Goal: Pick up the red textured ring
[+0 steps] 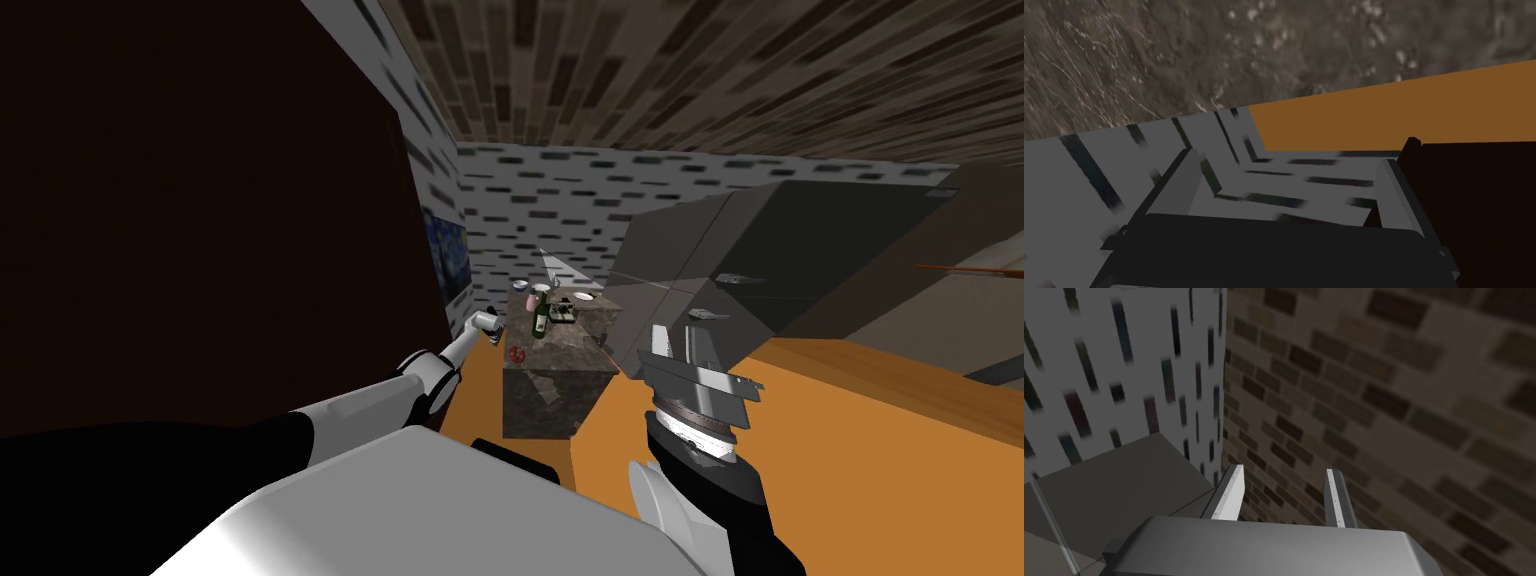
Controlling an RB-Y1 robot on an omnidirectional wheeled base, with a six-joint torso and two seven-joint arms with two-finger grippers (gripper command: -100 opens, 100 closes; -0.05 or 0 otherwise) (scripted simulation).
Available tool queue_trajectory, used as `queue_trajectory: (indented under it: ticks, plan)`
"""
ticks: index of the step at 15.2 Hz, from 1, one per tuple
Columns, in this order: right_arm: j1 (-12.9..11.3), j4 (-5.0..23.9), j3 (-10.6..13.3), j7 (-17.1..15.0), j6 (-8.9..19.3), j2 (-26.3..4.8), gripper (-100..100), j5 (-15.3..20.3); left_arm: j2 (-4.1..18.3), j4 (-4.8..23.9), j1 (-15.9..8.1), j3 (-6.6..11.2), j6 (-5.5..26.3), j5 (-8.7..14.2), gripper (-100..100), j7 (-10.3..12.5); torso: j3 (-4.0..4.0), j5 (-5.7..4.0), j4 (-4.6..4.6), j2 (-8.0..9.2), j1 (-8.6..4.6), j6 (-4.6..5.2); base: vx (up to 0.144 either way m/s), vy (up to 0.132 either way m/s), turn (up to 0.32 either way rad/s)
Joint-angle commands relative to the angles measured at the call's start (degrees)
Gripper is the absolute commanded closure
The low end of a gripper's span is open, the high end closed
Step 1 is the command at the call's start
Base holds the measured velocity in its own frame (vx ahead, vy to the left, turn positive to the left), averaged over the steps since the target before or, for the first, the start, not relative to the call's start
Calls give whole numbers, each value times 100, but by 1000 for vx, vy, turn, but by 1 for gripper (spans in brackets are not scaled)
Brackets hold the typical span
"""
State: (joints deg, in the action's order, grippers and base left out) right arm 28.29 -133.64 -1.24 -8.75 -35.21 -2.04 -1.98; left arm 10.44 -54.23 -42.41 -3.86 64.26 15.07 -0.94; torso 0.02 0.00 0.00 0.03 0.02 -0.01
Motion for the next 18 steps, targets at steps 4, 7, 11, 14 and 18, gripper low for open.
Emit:
queue_trajectory:
  ticks: [4,7,11,14,18]
  plan:
    - [0,0,0,0,0,0,0,0,-80,505,-476,-29,591,83,-100,-60,0,0,0,0,-1,0,-11,7,-48]
    - [0,0,0,0,0,0,0,0,-116,712,-677,-39,894,121,-100,-86,0,-1,0,0,-3,3,-11,7,-65]
    - [0,0,0,0,0,0,0,0,-188,1078,-1031,-58,1309,188,-100,-131,0,-1,0,-1,-4,1,-7,1,-43]
    - [0,0,0,0,0,0,0,0,-222,1235,-1182,-66,1525,217,-100,-150,0,-1,0,-1,-6,2,-7,-2,-59]
    - [0,0,0,0,0,0,0,0,-312,1586,-1511,-84,1939,287,-100,-191,-1,-2,0,-1,-8,1,-5,-10,-50]
